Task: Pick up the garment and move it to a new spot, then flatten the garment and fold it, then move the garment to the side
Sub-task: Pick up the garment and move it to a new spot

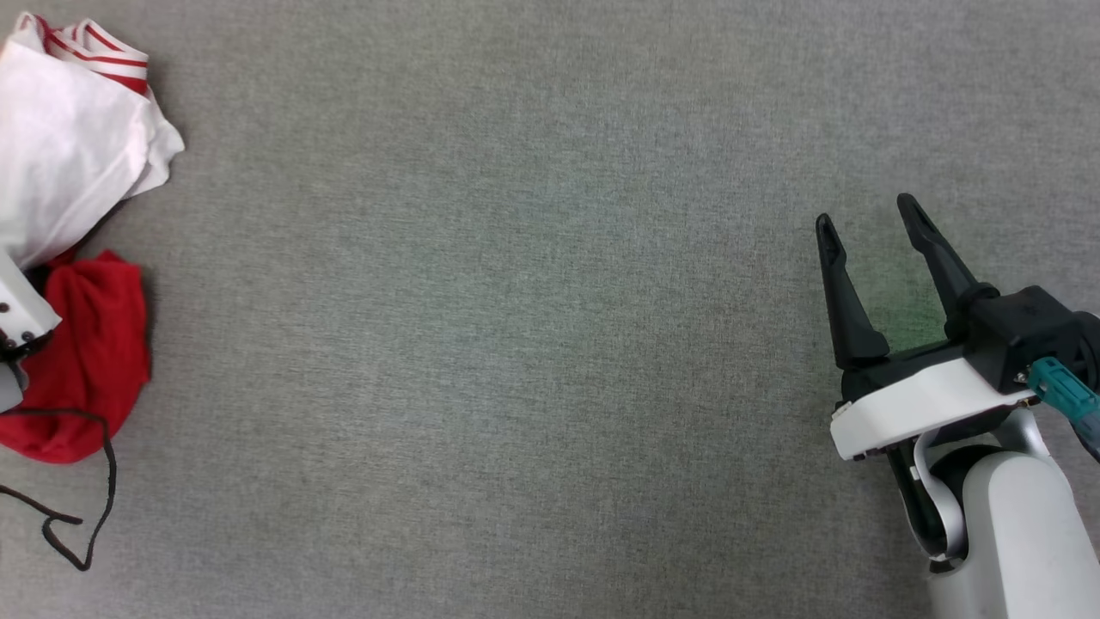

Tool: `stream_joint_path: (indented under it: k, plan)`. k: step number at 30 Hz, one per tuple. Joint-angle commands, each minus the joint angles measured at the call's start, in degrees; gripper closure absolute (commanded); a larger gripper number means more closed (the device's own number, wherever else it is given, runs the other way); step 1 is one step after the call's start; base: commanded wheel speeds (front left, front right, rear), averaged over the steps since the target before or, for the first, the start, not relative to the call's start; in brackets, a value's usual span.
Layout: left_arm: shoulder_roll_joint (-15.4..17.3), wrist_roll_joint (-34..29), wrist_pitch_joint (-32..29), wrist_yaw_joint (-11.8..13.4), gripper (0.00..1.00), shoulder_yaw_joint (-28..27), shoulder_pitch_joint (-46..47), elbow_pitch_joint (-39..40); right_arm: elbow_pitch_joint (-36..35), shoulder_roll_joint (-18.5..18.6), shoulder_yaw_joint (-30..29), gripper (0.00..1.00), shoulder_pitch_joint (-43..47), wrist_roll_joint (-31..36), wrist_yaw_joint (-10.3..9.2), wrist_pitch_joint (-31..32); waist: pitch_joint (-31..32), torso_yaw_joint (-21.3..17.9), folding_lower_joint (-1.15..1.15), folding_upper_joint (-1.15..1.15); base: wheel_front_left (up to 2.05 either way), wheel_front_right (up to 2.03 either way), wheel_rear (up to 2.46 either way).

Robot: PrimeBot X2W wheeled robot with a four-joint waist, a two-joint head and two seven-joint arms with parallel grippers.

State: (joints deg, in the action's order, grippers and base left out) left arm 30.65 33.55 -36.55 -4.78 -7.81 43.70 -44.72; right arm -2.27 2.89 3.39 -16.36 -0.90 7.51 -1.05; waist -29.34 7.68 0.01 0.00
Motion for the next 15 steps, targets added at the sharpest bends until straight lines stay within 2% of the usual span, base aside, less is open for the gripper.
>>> stream_joint_path:
  k: [1, 8, 15]
  plan:
    - [-1.2, -0.6, 1.1, 0.2, 1.00, 0.7, -1.3, 0.3, 0.2, 0.0, 0.0, 0.00, 0.3, 0.2, -0.04, -0.3, 1.3, 0.5, -0.01, 0.00, 0.00, 0.00, 0.00]
    - [0.2, -4.6, 13.8, 1.4, 1.00, 1.4, 2.3, 6.0, 1.7, 0.0, -0.5, 0.00, 2.2, -1.1, -0.04, -0.9, 7.6, 1.6, -0.01, 0.00, 0.00, 0.00, 0.00]
    - [-1.0, -8.5, 25.8, 1.3, 1.00, 3.7, 6.1, 8.7, 3.0, 0.0, -1.0, 0.00, 5.0, -3.1, -0.04, -1.5, 14.2, 1.5, -0.01, 0.00, 0.00, 0.00, 0.00]
